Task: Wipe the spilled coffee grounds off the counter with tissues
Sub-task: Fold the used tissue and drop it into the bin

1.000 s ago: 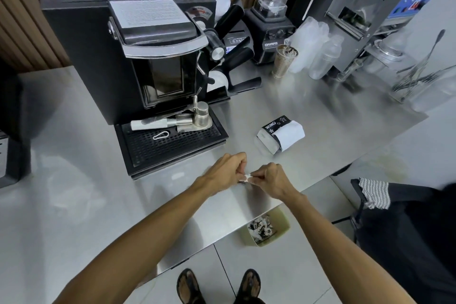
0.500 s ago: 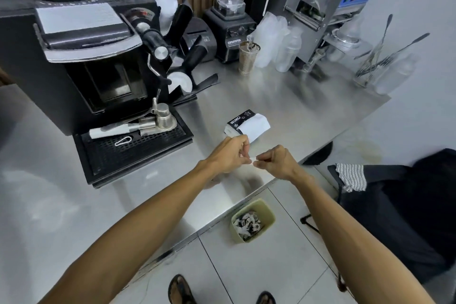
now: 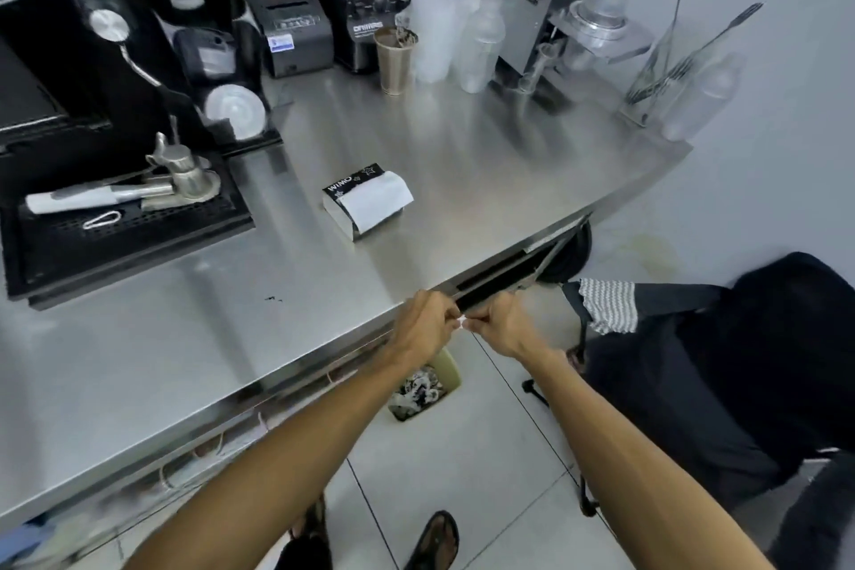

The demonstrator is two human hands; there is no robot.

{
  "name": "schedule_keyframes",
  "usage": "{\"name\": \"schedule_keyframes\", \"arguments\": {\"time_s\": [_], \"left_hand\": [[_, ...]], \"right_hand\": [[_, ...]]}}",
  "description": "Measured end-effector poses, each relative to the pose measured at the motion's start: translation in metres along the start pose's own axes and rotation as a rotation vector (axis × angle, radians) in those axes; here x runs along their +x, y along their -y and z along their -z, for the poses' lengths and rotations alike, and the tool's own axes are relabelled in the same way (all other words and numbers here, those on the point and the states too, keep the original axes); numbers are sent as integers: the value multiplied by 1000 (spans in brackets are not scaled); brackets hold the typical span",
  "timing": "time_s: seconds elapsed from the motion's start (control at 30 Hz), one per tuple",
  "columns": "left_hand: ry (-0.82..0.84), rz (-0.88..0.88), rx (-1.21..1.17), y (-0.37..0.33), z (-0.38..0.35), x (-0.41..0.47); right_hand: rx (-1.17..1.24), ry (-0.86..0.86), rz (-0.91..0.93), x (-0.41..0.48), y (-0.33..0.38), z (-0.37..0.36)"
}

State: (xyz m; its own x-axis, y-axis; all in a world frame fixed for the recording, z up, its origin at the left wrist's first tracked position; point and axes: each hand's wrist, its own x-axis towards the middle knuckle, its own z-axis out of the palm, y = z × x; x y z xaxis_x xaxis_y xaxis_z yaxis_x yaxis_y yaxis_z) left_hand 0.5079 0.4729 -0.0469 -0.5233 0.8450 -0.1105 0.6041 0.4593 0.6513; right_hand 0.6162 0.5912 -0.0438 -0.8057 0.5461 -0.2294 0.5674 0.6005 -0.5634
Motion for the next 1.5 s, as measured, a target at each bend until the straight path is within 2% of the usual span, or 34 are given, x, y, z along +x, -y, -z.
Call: {"name": "schedule_keyframes", "arguments": {"time_s": [0.17,0.33,0.43,0.53,0.63,0.77,0.87,0.97,1.07,1.17,1.33,1.5], "left_hand": [[-25,88,-52,21,-59,-1],[23,162,-126,108,-145,27],[25,165,-53,186,-222,47],[57,146,124,256,-294,65],[135,117,295,314,-356,80],[145,119,312,361,-417,93],[153,46,315,380,-444,100],[182,104,305,386,-442,104],[103,96,328,351,-406,89],[1,-17,358,286,-349,67],[-234,-71,235,166,-240,38],[-313,-93,175,59,-140,16]], "right_hand": [[-20,-16,-48,13,-46,-53],[-89,22,-95,56,-110,-147],[-20,41,-104,86,-163,-223],[-63,148,-88,112,-212,-301],[-110,144,-101,140,-260,-363],[-219,91,-66,175,-308,-424],[-213,43,-86,187,-332,-450],[-144,2,-68,180,-329,-445],[-62,-32,-103,150,-296,-409],[46,-115,-109,120,-254,-356],[166,-310,-40,63,-160,-242],[260,-432,12,12,-85,-127]]}}
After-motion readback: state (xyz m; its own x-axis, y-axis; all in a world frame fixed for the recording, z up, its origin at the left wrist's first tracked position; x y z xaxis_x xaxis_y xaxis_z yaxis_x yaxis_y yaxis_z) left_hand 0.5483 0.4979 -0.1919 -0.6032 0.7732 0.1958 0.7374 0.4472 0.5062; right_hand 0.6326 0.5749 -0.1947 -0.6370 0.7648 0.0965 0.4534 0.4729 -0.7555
